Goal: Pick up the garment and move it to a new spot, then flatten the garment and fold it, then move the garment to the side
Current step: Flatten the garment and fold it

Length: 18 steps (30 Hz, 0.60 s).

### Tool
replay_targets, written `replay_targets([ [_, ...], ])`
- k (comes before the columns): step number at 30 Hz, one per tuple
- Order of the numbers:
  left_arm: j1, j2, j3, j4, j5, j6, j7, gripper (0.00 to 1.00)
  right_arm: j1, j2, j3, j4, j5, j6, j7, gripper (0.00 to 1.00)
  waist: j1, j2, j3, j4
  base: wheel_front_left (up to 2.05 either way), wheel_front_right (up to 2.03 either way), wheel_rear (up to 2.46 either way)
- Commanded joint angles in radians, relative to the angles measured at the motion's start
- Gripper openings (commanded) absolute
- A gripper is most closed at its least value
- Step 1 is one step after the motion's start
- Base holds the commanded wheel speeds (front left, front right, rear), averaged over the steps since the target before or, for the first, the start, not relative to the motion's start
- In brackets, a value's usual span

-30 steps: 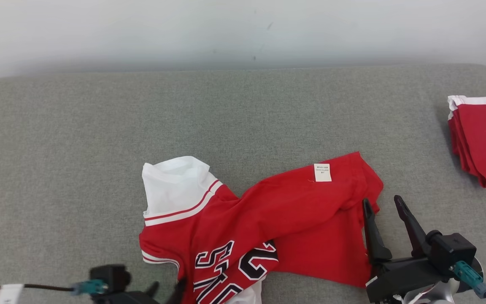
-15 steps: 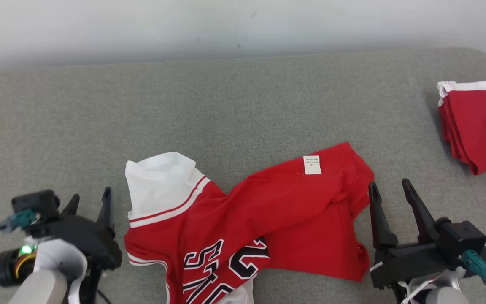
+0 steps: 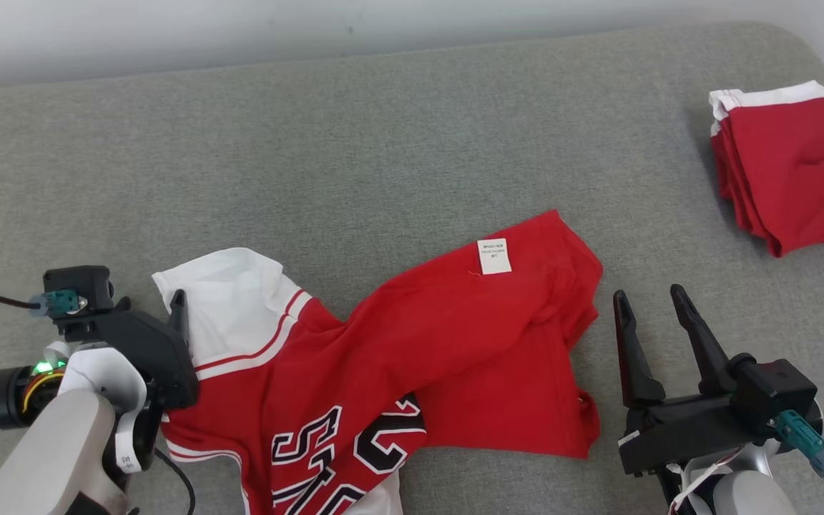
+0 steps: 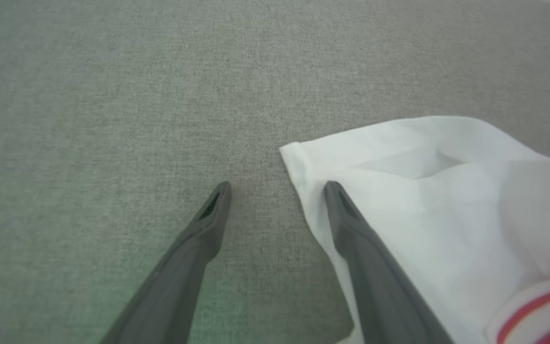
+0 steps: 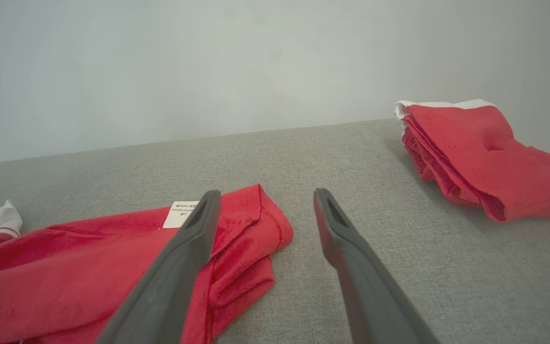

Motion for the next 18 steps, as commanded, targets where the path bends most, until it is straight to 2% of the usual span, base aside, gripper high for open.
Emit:
replay_targets([
  [1, -0.01, -0.005, -0.005, 0.013, 0.008, 0.001, 0.0, 1.0, -0.009, 0.001, -0.003, 0.004, 0.002, -0.002, -0.006, 1.0, -0.0001, -0.0001, 0.007, -0.009, 0.0, 0.0, 0.0],
  [2, -0.011, -0.005, -0.006, 0.021, 0.009, -0.001, 0.002, 0.9, -0.01, 0.0, -0.004, 0.005, 0.002, -0.002, -0.007, 1.0, -0.0001, -0.0001, 0.007, -0.009, 0.0, 0.0, 0.0],
  [3, -0.011, -0.006, -0.008, 0.027, 0.009, -0.004, 0.001, 0.61, -0.01, -0.001, -0.005, 0.006, 0.002, -0.002, -0.007, 1.0, -0.0001, -0.0001, 0.006, -0.009, 0.0, 0.0, 0.0],
  [5, -0.017, -0.01, -0.013, 0.035, 0.003, -0.015, 0.002, 0.13, -0.01, -0.001, -0.007, 0.005, 0.0, -0.002, -0.005, 1.0, -0.0001, -0.0001, 0.004, -0.008, 0.0, 0.0, 0.0],
  [6, -0.019, -0.022, -0.022, 0.047, -0.007, -0.036, 0.004, 0.0, -0.01, -0.001, -0.004, 0.003, -0.009, -0.002, -0.001, 1.0, -0.0001, -0.0001, 0.0, -0.002, 0.0, 0.0, 0.0],
  [10, -0.012, -0.044, -0.024, 0.044, -0.011, -0.05, -0.044, 0.0, -0.021, -0.024, 0.007, -0.011, -0.025, -0.002, 0.021, 1.0, -0.0001, -0.0001, -0.001, 0.013, 0.0, 0.0, 0.0],
  [15, 0.03, -0.055, -0.024, -0.008, 0.014, -0.029, -0.137, 0.0, -0.046, -0.039, -0.044, -0.054, -0.065, -0.002, 0.093, 1.0, -0.0001, -0.0001, 0.004, 0.037, 0.0, 0.0, 0.0],
  [18, 0.068, -0.076, -0.037, -0.058, 0.03, -0.011, -0.186, 0.0, -0.056, -0.035, -0.081, -0.077, -0.089, -0.002, 0.177, 1.0, -0.0001, -0.0001, 0.011, 0.058, 0.0, 0.0, 0.0],
])
